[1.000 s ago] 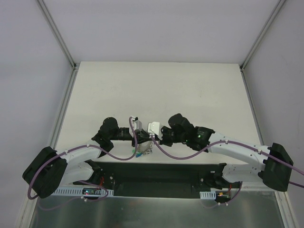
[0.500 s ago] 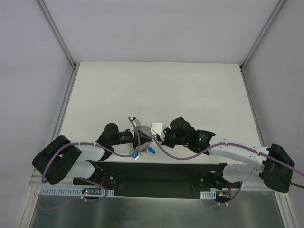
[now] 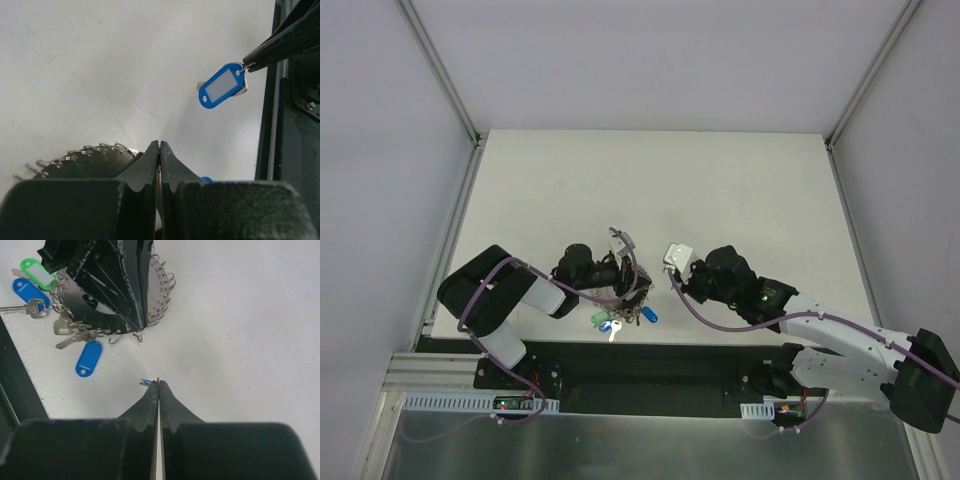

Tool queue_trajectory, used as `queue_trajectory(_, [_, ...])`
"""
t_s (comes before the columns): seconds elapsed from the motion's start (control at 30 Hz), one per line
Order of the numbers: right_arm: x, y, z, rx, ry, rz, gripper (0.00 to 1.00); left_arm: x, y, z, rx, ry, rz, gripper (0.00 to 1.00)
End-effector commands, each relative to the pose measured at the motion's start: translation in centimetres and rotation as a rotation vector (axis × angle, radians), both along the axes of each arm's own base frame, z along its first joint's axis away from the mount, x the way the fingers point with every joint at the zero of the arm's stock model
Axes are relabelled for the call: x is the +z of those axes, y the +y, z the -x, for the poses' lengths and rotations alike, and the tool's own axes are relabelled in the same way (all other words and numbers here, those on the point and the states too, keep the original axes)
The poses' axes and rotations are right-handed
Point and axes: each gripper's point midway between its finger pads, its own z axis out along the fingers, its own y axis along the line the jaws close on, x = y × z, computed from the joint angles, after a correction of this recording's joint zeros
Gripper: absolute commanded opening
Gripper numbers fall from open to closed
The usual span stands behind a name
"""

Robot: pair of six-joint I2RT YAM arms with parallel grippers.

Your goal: Put the keys on the keyring

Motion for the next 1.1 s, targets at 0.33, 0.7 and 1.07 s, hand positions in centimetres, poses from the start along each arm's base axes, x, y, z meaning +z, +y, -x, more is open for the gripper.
queue_trajectory(0.33, [0.6, -0.3, -0.9, -0.053, -0.013, -0.034, 0.01, -2.4, -0.6, -1.6, -0.011, -0.083, -0.111, 0.00])
queue_trajectory(0.7, [0.5, -0.4, -0.7, -0.055, -0.007, -0.036, 0.01, -3.6, 0.5, -0.9, 0.021, -0.053, -0.225, 0.16])
queue_trajectory(1.07, [0.7, -0.5, -0.6, -0.054, -0.006, -0.046, 0.01, -4.4, 0.9, -0.8, 0.011, -0.045, -0.397, 0.22])
